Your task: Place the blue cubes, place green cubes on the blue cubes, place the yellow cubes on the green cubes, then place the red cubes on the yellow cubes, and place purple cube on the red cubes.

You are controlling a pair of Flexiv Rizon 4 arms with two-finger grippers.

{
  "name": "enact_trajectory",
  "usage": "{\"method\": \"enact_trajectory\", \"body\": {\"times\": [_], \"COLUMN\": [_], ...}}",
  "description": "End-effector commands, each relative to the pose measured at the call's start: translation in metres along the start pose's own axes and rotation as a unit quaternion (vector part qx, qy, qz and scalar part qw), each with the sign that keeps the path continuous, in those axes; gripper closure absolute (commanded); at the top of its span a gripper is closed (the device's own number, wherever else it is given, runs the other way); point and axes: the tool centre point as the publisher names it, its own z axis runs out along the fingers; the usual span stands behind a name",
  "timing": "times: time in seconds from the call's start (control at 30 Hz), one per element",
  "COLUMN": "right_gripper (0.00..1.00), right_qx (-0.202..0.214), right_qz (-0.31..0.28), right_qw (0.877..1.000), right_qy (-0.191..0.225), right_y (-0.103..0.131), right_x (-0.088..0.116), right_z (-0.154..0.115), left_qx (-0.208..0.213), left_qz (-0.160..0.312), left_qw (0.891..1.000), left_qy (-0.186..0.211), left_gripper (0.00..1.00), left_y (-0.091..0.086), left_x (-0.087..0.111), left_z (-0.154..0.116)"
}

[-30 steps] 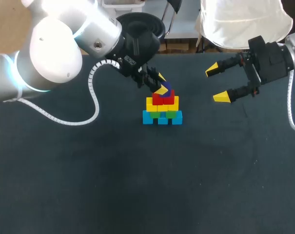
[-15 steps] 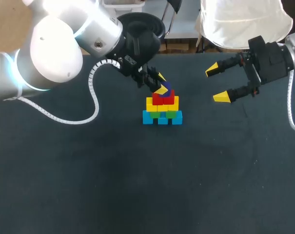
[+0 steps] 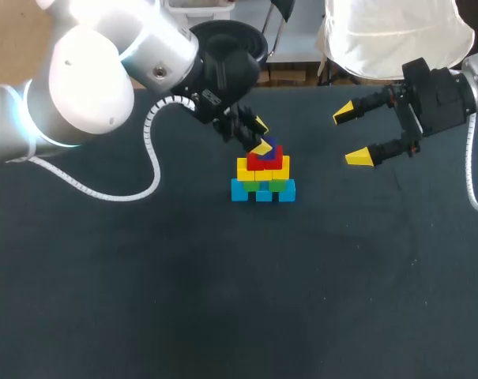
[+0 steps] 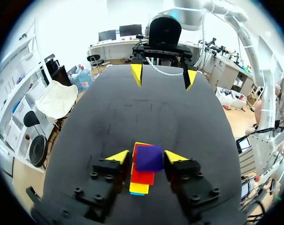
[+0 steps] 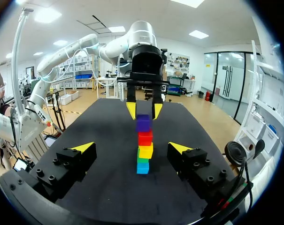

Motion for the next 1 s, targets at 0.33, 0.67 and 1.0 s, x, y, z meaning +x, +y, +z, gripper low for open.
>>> {"method": "enact_trajectory", "body": {"times": [0.33, 0.67, 1.0], "right_gripper": [0.0, 0.0, 0.0], "right_qx": [0.001, 0.001, 0.001], "right_qz": [-0.001, -0.001, -0.001], "right_qw": [1.0, 1.0, 1.0], "right_qy": [-0.001, -0.001, -0.001], "right_y": [0.001, 0.001, 0.001], "right_x": [0.0, 0.0, 0.0], "right_z": [0.0, 0.0, 0.0], "left_qx": [-0.004, -0.02, -0.025], "left_qz": [-0.006, 0.012, 0.035], "left_qw": [1.0, 0.998, 0.993], "left_qy": [-0.006, -0.062, -0.107], "left_gripper": [0.0, 0.0, 0.0], "left_y": [0.001, 0.008, 0.015], "left_x": [-0.004, -0.011, 0.006], "left_z": [-0.005, -0.029, -0.057]}}
